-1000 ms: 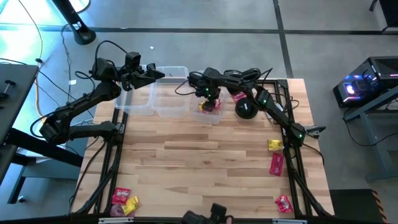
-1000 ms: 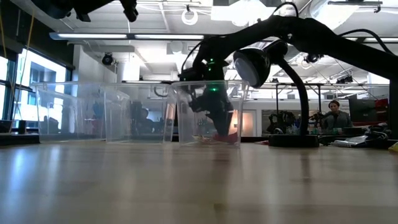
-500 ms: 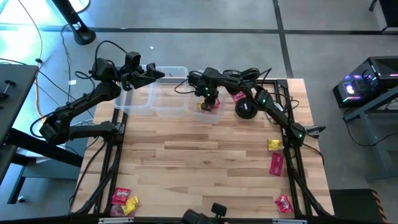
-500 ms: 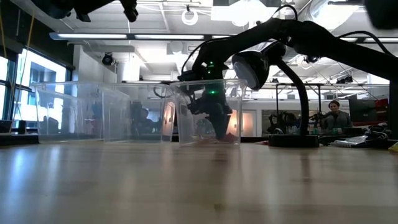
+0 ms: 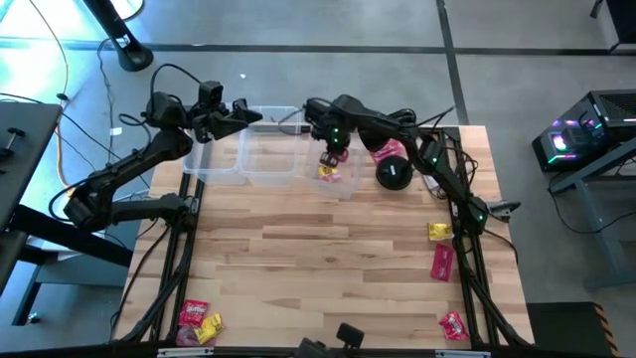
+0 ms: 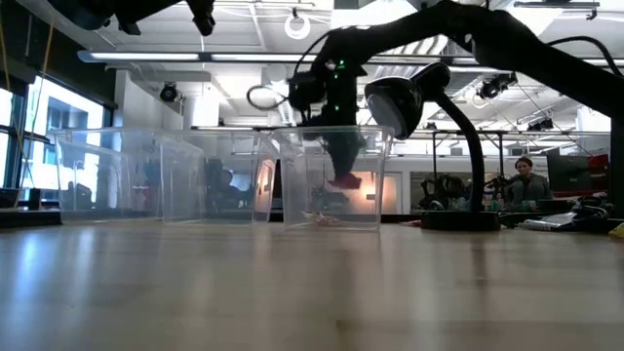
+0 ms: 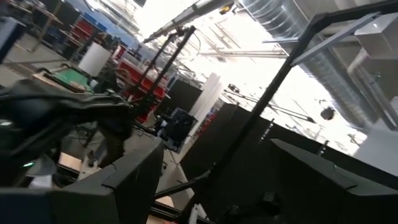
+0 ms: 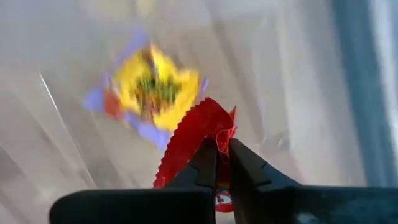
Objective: Sort candy
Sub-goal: Put the red candy wrapper into the middle transparent bin, then put the pink candy wrapper into the left transparent bin
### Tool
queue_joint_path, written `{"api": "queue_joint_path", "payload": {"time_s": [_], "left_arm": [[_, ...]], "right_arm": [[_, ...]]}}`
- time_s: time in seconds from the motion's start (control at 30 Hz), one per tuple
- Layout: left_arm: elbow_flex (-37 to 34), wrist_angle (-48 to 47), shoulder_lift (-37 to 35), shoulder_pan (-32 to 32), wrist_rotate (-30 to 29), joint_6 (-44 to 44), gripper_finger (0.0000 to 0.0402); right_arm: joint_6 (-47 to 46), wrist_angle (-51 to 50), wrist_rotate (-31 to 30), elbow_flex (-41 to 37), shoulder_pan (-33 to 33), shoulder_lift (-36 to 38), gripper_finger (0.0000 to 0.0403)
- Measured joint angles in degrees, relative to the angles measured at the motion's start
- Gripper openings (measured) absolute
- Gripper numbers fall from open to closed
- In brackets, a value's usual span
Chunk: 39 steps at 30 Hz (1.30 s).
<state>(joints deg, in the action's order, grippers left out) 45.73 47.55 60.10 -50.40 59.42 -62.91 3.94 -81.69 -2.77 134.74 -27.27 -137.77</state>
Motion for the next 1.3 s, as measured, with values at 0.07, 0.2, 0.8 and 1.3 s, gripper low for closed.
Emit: {"api": "queue_joint_path", "payload": {"time_s": [0.07,0.2,0.8,1.3], "left_arm": [[0.1,0.41,0.0,-1.2,0.0,-0.52,0.0284],[2.06,0.41,0.0,-3.09,-0.02,-1.35,0.0284],[13.36,-0.11,0.0,-6.96,0.01,2.33,0.0284],[13.34,-0.24,0.0,-6.96,0.46,1.54,0.0284]], "right_arm": [[-1.22,2.58,1.0,0.0,0.0,1.79,0.0005],[-3.85,6.41,3.7,0.15,-0.02,5.18,0.0003],[-17.48,45.0,16.83,0.19,3.89,5.95,0.0015],[-18.01,48.53,15.08,0.17,2.92,5.96,0.0241]]}}
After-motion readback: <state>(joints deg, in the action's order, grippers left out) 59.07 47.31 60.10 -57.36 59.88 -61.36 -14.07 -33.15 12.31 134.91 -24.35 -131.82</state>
